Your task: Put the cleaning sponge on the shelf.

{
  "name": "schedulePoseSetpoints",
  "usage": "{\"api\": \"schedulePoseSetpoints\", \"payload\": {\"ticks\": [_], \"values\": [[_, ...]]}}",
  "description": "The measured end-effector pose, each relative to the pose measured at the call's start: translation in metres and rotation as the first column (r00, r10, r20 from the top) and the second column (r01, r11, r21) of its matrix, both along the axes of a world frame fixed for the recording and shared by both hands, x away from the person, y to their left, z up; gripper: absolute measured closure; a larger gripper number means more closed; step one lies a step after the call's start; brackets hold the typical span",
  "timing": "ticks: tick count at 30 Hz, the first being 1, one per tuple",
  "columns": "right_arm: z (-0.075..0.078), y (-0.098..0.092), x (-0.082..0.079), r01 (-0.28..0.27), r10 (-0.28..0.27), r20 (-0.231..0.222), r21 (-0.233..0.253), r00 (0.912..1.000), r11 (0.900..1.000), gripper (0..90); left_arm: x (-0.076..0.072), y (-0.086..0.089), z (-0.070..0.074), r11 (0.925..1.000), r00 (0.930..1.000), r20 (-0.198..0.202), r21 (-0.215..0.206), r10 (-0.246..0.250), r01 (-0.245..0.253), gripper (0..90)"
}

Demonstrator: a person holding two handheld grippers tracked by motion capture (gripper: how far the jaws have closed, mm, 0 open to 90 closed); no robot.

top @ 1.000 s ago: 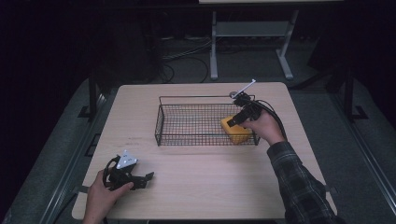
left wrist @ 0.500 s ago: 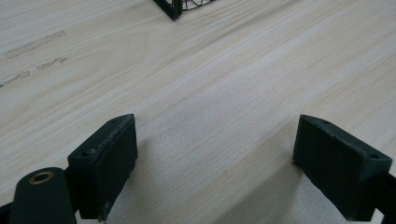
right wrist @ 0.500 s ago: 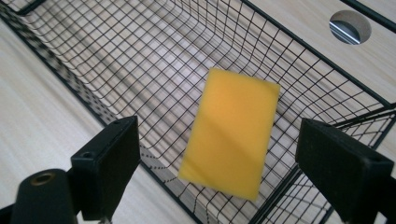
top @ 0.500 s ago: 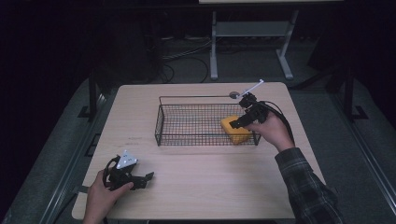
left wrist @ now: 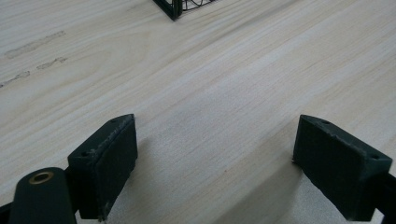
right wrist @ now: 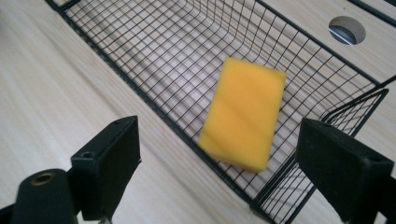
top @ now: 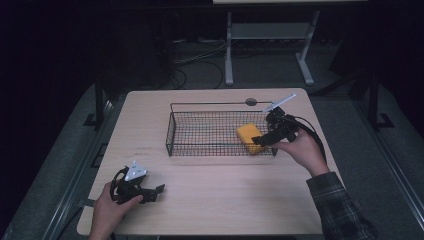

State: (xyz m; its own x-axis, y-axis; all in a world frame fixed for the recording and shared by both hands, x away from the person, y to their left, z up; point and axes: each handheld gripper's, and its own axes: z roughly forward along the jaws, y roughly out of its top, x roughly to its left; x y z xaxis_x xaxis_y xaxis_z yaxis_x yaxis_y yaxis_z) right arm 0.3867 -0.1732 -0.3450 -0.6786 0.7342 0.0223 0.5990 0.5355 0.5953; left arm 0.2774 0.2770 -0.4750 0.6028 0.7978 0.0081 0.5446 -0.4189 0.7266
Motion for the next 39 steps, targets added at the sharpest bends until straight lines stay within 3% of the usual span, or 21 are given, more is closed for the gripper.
{"api": "schedulePoseSetpoints", "payload": {"ticks": [11,22,27,39], "values": [[-0.006,-0.01,-0.03,-0.012,0.012,0.026,0.032,0.9996,0.999,13.3,0.0,0.0,0.0,1.0,1.0,0.001,-0.002,0.002,-0.002,12.9],[-0.023,-0.022,-0.066,-0.035,0.031,0.061,0.074,0.9977,0.997,13.3,0.0,0.0,0.0,1.0,1.0,-0.001,-0.001,0.001,-0.001,12.9],[-0.031,-0.028,-0.079,-0.018,0.01,0.083,0.088,0.9965,0.996,13.3,0.0,0.0,0.0,1.0,1.0,-0.001,-0.004,0.003,-0.003,12.9],[-0.074,-0.046,-0.096,0.013,-0.02,0.062,0.103,0.9979,0.995,13.2,0.0,0.0,0.0,1.0,1.0,-0.001,-0.001,0.001,-0.001,12.9]]}}
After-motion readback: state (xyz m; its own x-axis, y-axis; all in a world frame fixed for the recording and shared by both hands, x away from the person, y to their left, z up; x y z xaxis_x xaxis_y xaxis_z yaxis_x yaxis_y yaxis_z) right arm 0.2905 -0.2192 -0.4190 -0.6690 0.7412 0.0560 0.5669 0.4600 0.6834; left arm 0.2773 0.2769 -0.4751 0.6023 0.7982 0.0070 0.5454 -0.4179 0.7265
